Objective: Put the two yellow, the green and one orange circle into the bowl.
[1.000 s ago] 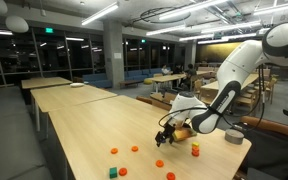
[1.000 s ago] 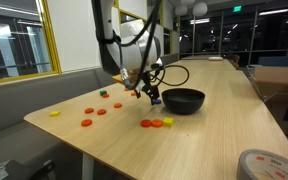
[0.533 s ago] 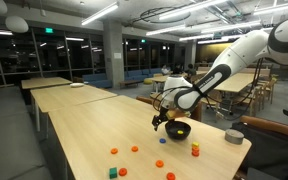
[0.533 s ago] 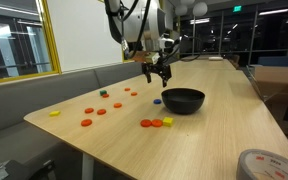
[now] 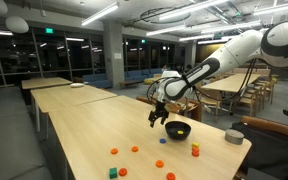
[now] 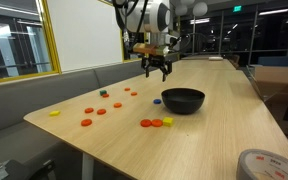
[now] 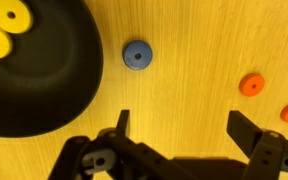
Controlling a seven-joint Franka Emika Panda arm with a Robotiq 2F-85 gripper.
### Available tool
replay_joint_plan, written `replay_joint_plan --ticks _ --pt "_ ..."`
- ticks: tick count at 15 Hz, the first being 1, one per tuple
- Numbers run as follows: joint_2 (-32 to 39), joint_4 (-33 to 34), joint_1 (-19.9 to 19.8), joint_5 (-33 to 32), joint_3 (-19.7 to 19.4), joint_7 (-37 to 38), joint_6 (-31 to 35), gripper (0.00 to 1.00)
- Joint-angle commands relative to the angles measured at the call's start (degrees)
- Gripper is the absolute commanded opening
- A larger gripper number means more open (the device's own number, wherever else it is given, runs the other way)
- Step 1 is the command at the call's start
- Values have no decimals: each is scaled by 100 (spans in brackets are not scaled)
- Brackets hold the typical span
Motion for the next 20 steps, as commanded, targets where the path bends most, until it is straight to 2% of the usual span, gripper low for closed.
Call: replay_joint_plan --ticks 1,4,8,13,20 --pt "-149 537 1194 1340 -1263 -1178 -721 100" --pt "-134 806 2168 1956 -2384 -1547 -1162 100" --pt "-27 986 2994 2145 -3300 -1490 -1397 100" --pt "40 930 3554 2067 -3857 -1240 -1377 100" --pt "104 824 4007 1891 -4318 -471 -1252 100"
